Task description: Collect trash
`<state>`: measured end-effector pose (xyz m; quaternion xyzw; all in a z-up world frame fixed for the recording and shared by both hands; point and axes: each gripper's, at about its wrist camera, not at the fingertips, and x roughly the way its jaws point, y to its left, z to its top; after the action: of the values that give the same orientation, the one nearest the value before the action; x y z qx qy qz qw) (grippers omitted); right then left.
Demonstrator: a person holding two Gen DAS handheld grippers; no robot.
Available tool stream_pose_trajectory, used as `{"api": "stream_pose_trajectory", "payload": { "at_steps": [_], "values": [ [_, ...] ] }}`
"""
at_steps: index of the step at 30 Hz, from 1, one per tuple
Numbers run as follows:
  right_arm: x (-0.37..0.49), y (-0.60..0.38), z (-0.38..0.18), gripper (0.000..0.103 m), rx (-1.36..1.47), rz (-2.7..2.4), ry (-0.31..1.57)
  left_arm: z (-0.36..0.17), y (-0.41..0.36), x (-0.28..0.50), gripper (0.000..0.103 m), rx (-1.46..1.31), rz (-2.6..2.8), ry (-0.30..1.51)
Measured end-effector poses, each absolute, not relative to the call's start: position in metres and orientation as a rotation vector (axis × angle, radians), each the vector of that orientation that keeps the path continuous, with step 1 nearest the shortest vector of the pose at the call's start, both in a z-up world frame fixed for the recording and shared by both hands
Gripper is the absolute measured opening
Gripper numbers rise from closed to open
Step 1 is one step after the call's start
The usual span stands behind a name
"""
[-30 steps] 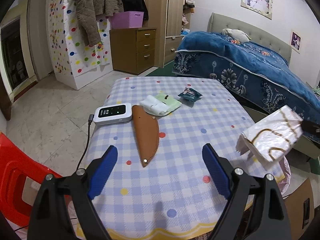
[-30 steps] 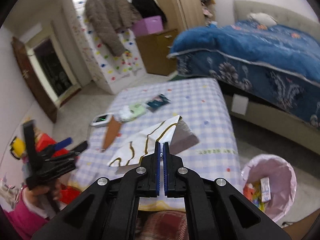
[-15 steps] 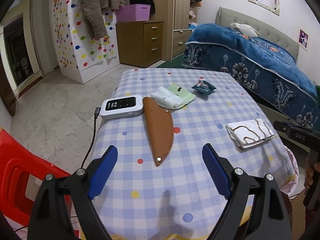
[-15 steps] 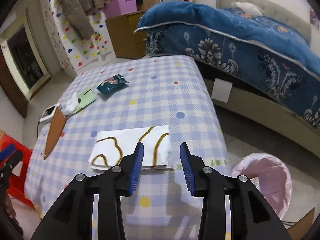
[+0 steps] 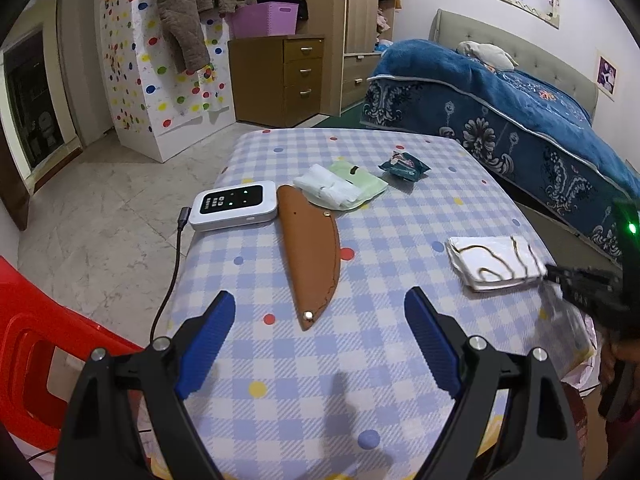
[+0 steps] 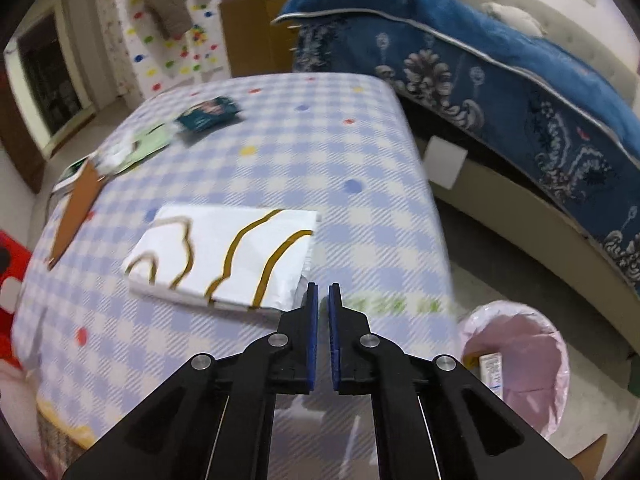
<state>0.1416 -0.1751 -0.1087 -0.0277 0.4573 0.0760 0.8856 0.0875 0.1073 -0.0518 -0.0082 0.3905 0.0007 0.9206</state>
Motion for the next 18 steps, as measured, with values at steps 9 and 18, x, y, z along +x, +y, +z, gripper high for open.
{"api": "stream_pose_trajectory", "payload": {
  "at_steps": [9, 18],
  "values": [
    [0.113, -0.099, -0.102, 0.005, -0.089, 0.419, 0.968, -0.046, 0.122, 0.078, 0.084, -0.037, 0.023, 0.786],
    [0.103, -0.094, -0.056, 0.053, -0.076, 0.457, 0.877, -0.050, 0.143, 0.074, 0.084, -0.062, 0.054, 0.798]
  ]
}}
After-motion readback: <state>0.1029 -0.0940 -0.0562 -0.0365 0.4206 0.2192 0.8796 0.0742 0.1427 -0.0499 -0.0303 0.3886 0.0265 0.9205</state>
